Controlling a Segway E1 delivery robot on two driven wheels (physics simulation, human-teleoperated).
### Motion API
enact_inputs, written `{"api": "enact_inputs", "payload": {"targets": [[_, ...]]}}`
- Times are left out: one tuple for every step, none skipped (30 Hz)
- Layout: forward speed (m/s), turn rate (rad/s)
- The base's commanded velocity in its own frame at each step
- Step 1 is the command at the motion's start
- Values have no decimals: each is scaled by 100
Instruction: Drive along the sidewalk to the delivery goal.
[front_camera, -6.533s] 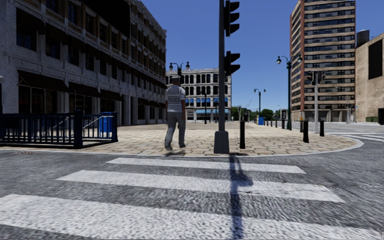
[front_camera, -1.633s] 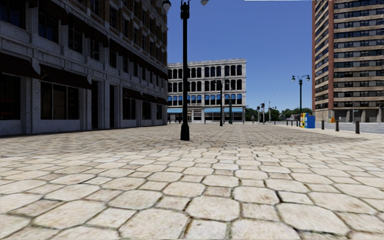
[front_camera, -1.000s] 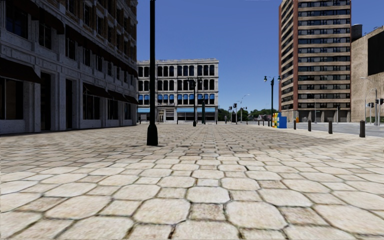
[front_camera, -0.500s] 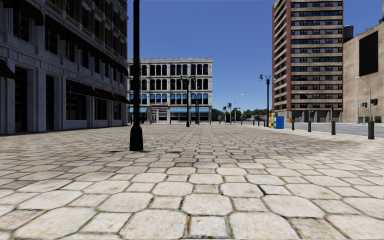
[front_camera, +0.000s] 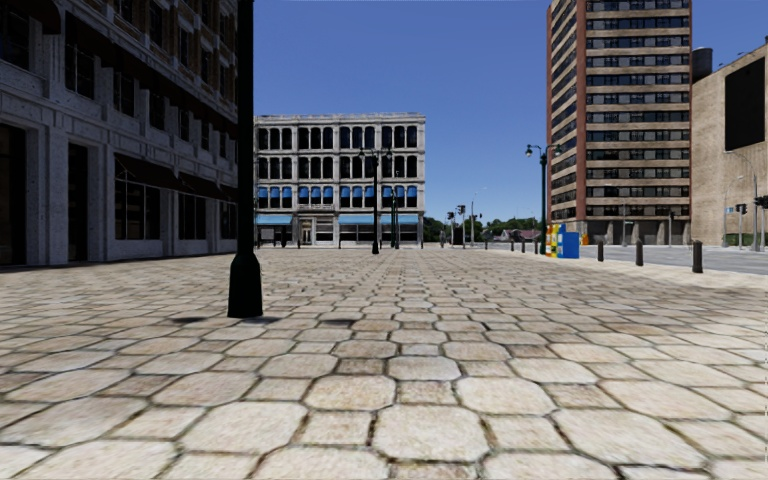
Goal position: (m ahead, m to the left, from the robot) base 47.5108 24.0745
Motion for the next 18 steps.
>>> {"api": "enact_inputs", "payload": {"targets": [[200, 0], [200, 0], [200, 0], [200, 0], [200, 0], [200, 0], [200, 0], [200, 0], [200, 0], [200, 0], [200, 0], [200, 0], [200, -1], [200, -1], [200, -7], [200, -9], [200, -12], [200, -12]]}}
